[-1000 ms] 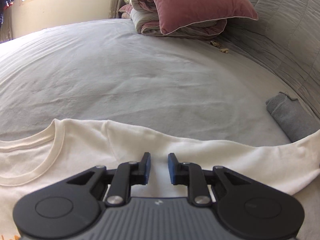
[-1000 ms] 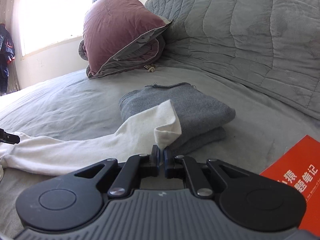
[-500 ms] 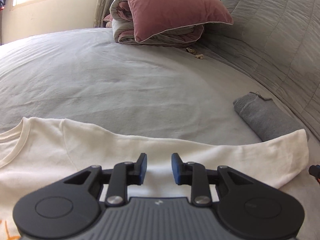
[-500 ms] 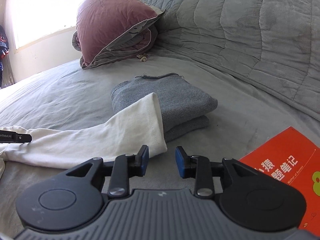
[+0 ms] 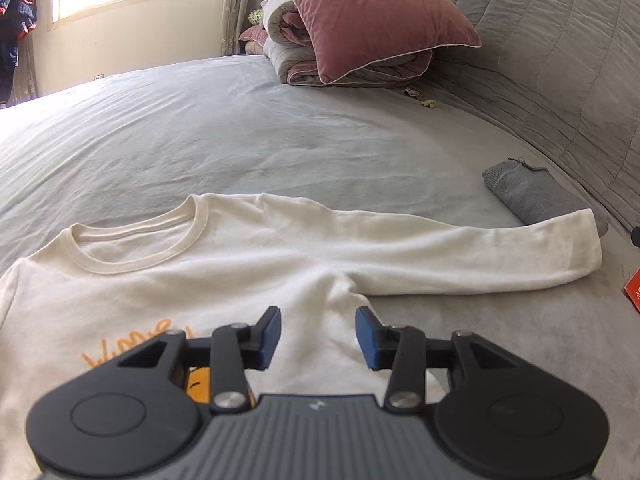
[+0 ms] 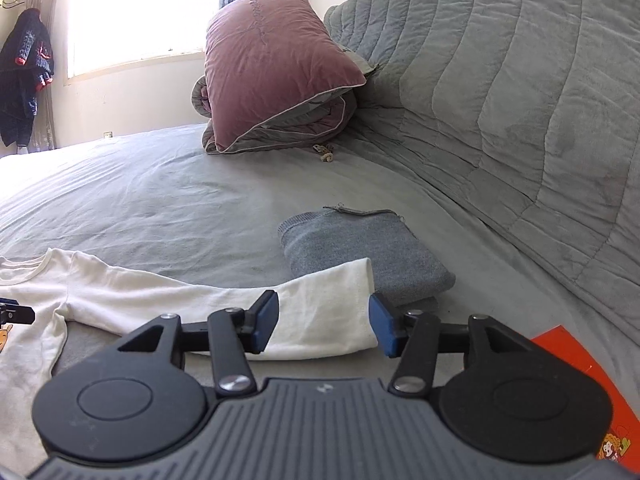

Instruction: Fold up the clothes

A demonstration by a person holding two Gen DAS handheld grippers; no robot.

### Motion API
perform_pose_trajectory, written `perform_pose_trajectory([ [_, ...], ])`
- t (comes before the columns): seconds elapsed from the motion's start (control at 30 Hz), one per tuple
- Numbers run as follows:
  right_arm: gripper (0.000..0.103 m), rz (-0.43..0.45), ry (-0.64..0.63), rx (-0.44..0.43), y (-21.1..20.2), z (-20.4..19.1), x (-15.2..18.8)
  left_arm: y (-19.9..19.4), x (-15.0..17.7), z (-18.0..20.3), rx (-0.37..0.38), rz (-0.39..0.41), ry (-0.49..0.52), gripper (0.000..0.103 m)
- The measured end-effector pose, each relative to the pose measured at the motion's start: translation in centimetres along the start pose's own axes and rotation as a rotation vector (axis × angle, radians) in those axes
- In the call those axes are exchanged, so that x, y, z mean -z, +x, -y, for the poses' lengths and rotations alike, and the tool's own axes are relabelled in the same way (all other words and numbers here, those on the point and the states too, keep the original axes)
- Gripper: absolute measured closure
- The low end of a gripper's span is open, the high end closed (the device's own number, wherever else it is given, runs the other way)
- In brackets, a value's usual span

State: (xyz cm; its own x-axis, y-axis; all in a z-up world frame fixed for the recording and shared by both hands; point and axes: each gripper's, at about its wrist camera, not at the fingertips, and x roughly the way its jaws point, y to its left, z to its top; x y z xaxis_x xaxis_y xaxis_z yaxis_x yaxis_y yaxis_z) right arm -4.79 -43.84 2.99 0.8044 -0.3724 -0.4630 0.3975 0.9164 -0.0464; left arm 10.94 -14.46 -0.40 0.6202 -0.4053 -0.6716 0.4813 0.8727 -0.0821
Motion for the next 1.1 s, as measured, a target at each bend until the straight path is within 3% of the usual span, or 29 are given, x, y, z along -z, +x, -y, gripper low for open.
perform_pose_trajectory([
  [0.3,0.040,0.039,-0.130,-0.120,-1.6,-6.9,-2.4,-6.6,2.2,-8.6,-0.183,0.011,-0.075,0.049],
  [0.5,0.040,0.044,-0.195,-0.170,-1.5,-11.4,-3.2,-10.6,4.3,-15.7,-0.281,0.023,-0.242,0.041],
  [0.7,0.039,-0.021,-0.120,-0.286,-1.3,-14.8,-4.2,-12.3,6.5,-22.0,-0.383,0.028,-0.422,0.038],
  [0.9,0.036,-0.054,-0.045,-0.405,-1.2,-20.0,-4.6,-11.9,8.1,-27.7,-0.419,0.008,-0.630,0.038],
  [1.0,0.036,-0.089,-0.032,-0.466,-1.0,-23.2,-4.1,-11.4,9.7,-29.4,-0.394,0.025,-0.697,0.040],
  [1.1,0.036,-0.130,-0.040,-0.530,-0.9,-26.7,-3.3,-10.4,10.9,-31.1,-0.340,0.034,-0.775,0.055],
])
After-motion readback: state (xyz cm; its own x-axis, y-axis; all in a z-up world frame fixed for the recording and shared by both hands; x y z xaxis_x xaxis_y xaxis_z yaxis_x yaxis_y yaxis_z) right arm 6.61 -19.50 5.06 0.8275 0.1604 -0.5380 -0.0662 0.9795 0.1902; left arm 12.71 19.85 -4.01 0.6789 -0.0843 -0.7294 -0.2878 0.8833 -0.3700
